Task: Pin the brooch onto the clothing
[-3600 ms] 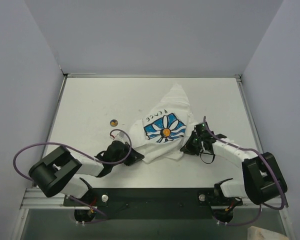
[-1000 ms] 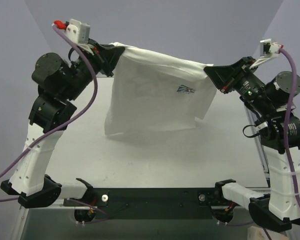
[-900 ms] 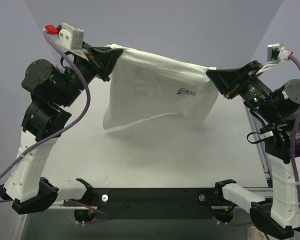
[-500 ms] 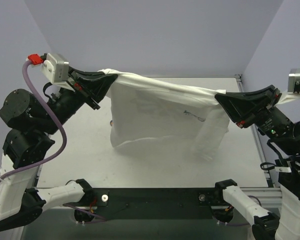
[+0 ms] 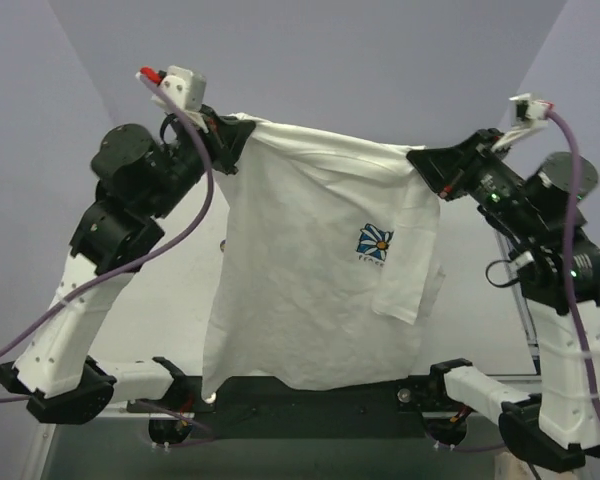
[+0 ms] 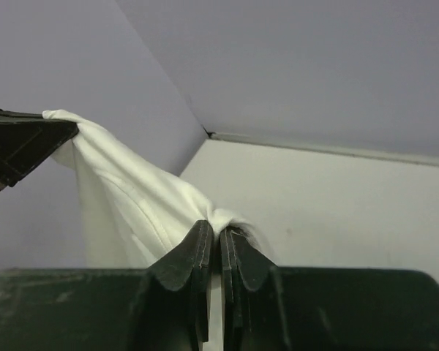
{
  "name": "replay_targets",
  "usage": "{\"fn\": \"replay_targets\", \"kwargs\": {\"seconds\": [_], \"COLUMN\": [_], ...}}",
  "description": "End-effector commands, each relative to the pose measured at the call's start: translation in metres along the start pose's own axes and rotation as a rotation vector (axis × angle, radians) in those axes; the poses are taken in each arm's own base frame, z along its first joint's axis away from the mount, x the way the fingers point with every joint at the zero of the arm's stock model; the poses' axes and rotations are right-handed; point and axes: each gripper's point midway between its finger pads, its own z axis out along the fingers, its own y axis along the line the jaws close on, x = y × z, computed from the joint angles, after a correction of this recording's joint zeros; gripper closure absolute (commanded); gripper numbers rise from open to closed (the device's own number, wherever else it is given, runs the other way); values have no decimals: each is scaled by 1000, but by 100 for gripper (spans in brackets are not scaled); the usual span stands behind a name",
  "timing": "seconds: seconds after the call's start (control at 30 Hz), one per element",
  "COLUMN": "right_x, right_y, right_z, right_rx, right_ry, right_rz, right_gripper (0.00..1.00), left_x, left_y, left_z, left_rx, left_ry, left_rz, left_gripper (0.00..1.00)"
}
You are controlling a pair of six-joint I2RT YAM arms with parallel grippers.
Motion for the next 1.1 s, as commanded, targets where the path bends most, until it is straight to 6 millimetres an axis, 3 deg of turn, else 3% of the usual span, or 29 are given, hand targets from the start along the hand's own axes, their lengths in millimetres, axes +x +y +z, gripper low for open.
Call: {"fn": "replay_targets", "kwargs": {"seconds": [0.0, 0.07, 0.1, 0.13, 0.2, 0.23, 0.27, 0.33, 0.37, 0.4, 0.43, 0.47, 0.5, 0.53, 0.57, 0.6, 0.63, 0.67, 0.7, 0.73, 0.77, 0.8, 0.87, 0.9, 0.93, 0.97, 1.0, 1.03, 1.07], "right_x": [55, 84, 91, 99, 122, 127, 142, 150, 173, 163, 169, 192, 177, 183, 205, 188, 188, 209, 208, 197, 201, 197, 188, 185, 161, 184, 184, 170, 196], "right_y": [-91, -128, -146, -159, -197, -208, -229, -247, -267, -271, -277, -297, -298, -306, -325, -328, -337, -359, -368, -370, -377, -380, -376, -377, -361, -363, -359, -340, -339], "right_z": [49, 68, 72, 78, 93, 100, 112, 126, 137, 149, 157, 166, 181, 187, 199, 212, 219, 225, 228, 235, 236, 234, 220, 213, 205, 190, 181, 170, 153], "right_rx": [246, 313, 345, 362, 413, 419, 439, 434, 451, 441, 433, 454, 433, 436, 452, 438, 446, 469, 480, 482, 500, 526, 555, 584, 570, 600, 629, 627, 663], "right_ry": [131, 212, 231, 246, 305, 309, 342, 358, 407, 390, 408, 454, 429, 444, 481, 444, 442, 467, 453, 418, 417, 402, 400, 395, 354, 405, 404, 379, 433], "right_rz": [60, 107, 126, 146, 186, 195, 227, 252, 282, 271, 285, 315, 303, 310, 334, 314, 322, 349, 358, 361, 361, 345, 292, 268, 227, 245, 231, 207, 215], "right_gripper": [100, 100, 100, 100, 100, 100, 100, 100, 100, 100, 100, 100, 100, 100, 100, 100, 96, 73, 58, 43, 21, 13, 1, 0, 0, 0, 0, 0, 0], "left_x": [69, 111, 125, 154, 173, 202, 213, 245, 255, 253, 280, 290, 299, 309, 319, 348, 328, 333, 336, 357, 338, 339, 341, 321, 312, 346, 313, 307, 342], "left_y": [63, 88, 91, 101, 105, 114, 119, 129, 133, 135, 144, 148, 154, 161, 167, 182, 185, 189, 195, 206, 203, 205, 208, 204, 202, 206, 195, 194, 197], "left_z": [47, 70, 79, 95, 113, 128, 138, 161, 168, 177, 188, 192, 197, 212, 215, 221, 235, 238, 242, 246, 251, 252, 245, 239, 237, 219, 210, 205, 179], "left_rx": [-106, -141, -130, -140, -118, -127, -130, -122, -126, -122, -131, -134, -134, -133, -142, -161, -151, -161, -166, -183, -161, -160, -166, -165, -162, -186, -174, -180, -215], "left_ry": [105, 171, 199, 252, 274, 324, 332, 383, 399, 391, 432, 453, 469, 475, 500, 542, 494, 514, 515, 542, 512, 515, 534, 515, 491, 565, 518, 497, 574], "left_rz": [-102, -133, -141, -153, -163, -180, -184, -203, -205, -203, -207, -211, -217, -221, -231, -244, -238, -250, -257, -281, -286, -295, -292, -268, -259, -275, -258, -253, -274], "left_gripper": [100, 100, 100, 100, 100, 100, 100, 100, 100, 100, 100, 100, 100, 100, 100, 89, 78, 42, 33, 27, 16, 14, 3, 3, 3, 3, 3, 3, 3]}}
